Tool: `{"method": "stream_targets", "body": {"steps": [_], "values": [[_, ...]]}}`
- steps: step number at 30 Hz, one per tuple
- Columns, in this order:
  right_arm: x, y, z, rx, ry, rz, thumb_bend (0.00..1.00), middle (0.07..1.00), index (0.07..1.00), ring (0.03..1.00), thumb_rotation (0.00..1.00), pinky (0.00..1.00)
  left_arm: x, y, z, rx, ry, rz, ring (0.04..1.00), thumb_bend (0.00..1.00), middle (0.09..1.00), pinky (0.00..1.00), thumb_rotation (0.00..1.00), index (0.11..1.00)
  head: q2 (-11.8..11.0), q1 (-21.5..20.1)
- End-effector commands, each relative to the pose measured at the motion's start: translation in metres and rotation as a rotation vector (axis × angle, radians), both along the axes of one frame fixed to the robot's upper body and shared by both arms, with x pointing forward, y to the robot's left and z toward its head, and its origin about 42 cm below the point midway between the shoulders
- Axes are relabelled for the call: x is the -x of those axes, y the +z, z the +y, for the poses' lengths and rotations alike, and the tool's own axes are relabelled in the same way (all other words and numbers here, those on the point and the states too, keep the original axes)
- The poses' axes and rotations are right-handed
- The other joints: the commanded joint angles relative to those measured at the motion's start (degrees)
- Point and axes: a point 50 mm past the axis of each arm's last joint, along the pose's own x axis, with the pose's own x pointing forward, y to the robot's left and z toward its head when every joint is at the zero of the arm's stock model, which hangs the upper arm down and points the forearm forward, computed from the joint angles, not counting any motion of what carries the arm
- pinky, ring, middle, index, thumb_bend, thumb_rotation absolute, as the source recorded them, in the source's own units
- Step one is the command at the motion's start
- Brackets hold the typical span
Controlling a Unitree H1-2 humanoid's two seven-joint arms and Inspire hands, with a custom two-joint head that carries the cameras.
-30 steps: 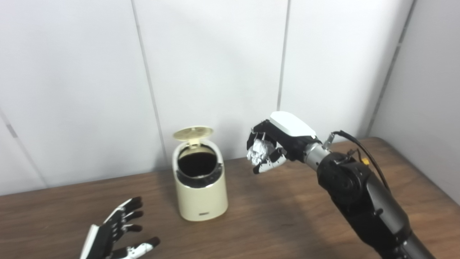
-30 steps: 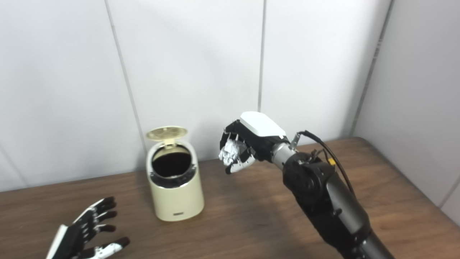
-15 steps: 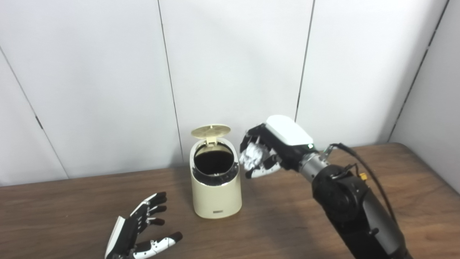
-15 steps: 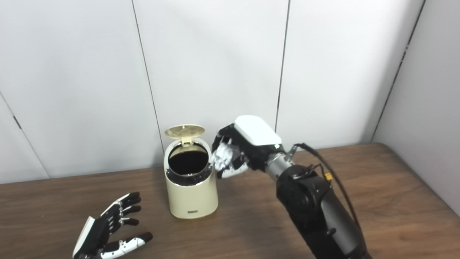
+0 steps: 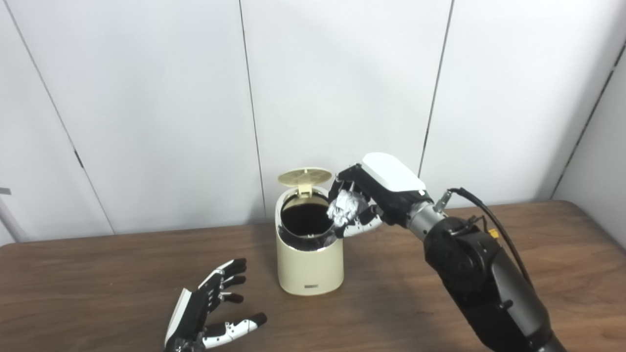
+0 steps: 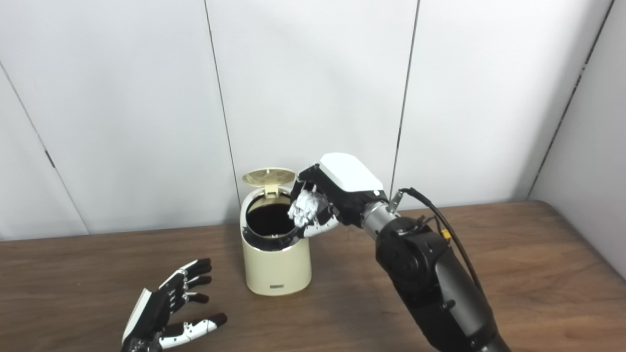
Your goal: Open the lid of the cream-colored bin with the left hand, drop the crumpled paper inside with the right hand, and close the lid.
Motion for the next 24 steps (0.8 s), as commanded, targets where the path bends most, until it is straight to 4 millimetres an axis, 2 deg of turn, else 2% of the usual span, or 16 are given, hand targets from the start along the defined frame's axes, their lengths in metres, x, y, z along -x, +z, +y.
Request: {"method": "stream_targets", "body": {"steps": [1,6,11,13,17,24], "values": [[-0.005,0.029,0.008,-0.010,0.021,-0.092,0.52,0.495,0.488,0.417,0.00,0.47,-0.008,0.015,-0.004,0.003,-0.005,-0.081,0.805,0.77,0.850,0.64,0.09,0.879,0.0,0.0],[-0.014,0.025,0.012,-0.009,0.016,-0.083,0.52,0.491,0.489,0.425,0.00,0.62,-0.008,0.015,-0.005,0.002,-0.002,-0.080,0.809,0.78,0.851,0.65,0.11,0.879,0.1,0.3],[-0.021,0.022,0.013,-0.012,0.015,-0.078,0.52,0.497,0.485,0.426,0.00,0.52,-0.008,0.015,-0.007,0.000,0.000,-0.080,0.807,0.78,0.853,0.64,0.11,0.879,0.1,0.5],[-0.023,0.020,0.013,-0.010,0.011,-0.083,0.52,0.498,0.485,0.424,0.00,0.52,-0.008,0.016,-0.007,0.002,0.004,-0.078,0.807,0.78,0.853,0.64,0.11,0.879,0.2,0.6],[-0.030,0.014,0.017,-0.030,-0.003,-0.059,0.52,0.508,0.486,0.415,0.00,0.41,-0.008,0.016,-0.007,0.005,0.003,-0.073,0.813,0.78,0.853,0.66,0.12,0.877,0.2,0.8],[-0.037,0.007,0.029,-0.034,-0.011,-0.046,0.50,0.504,0.488,0.420,0.00,0.35,-0.008,0.015,-0.008,0.001,-0.001,-0.074,0.810,0.78,0.857,0.64,0.13,0.879,0.3,0.7]]}}
